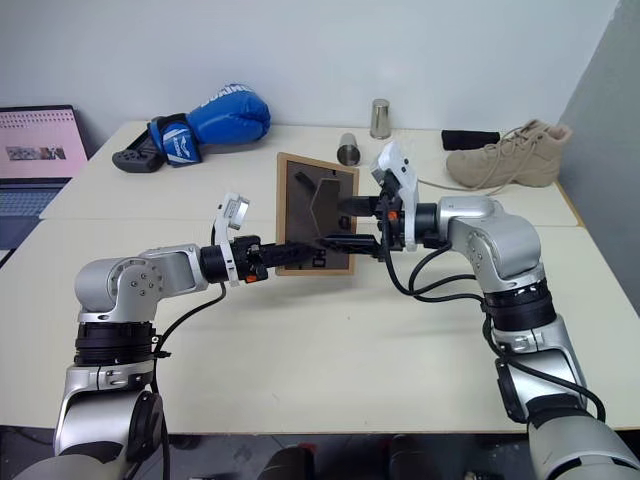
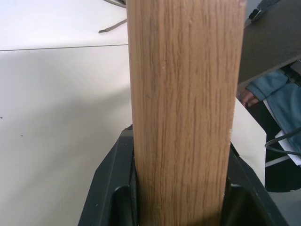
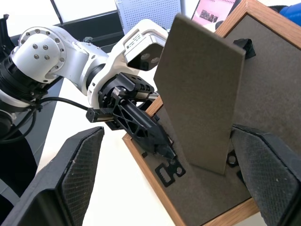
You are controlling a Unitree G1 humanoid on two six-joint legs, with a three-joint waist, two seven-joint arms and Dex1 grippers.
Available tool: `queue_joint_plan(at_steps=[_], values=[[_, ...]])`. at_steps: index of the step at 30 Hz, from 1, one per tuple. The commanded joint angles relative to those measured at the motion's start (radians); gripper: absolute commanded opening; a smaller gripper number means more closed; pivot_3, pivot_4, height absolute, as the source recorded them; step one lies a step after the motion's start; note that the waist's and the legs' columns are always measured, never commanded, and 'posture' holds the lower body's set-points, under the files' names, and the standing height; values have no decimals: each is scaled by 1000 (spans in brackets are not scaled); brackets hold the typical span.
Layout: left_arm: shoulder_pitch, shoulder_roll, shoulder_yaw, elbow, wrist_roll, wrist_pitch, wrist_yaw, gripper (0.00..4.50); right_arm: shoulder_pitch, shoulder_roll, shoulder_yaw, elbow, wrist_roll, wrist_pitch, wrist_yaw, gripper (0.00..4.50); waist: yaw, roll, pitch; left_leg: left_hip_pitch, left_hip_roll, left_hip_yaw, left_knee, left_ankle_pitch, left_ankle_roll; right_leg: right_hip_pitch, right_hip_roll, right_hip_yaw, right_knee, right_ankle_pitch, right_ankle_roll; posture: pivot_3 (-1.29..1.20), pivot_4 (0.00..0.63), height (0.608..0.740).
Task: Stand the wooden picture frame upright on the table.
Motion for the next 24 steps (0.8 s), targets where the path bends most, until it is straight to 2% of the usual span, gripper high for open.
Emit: queue_joint_plan(at_steps=[1, 15, 22, 24], values=[[-21, 5, 14, -30, -28, -23, -8, 1291, 6, -13, -3, -63, 53, 15, 39, 4451, 1, 0, 0, 0, 0, 0, 0, 0, 0, 0, 0, 0, 0, 0, 0, 0, 150, 740], [-7, 5, 3, -39, -34, -17, -4, 1291, 81, -97, -1, -44, 26, -27, 49, 4451, 1, 0, 0, 0, 0, 0, 0, 0, 0, 0, 0, 0, 0, 0, 0, 0, 150, 740], [5, 18, 5, -64, -64, 16, -14, 1291, 114, -139, -4, 51, -95, -188, -11, 4451, 1, 0, 0, 0, 0, 0, 0, 0, 0, 0, 0, 0, -1, 0, 0, 0, 150, 740], [-2, 5, 43, -63, -113, 84, 5, 1291, 132, -139, -22, 62, -121, -261, -32, 4451, 0, 0, 0, 0, 0, 0, 0, 0, 0, 0, 0, 0, -1, 0, 0, 0, 150, 740]])
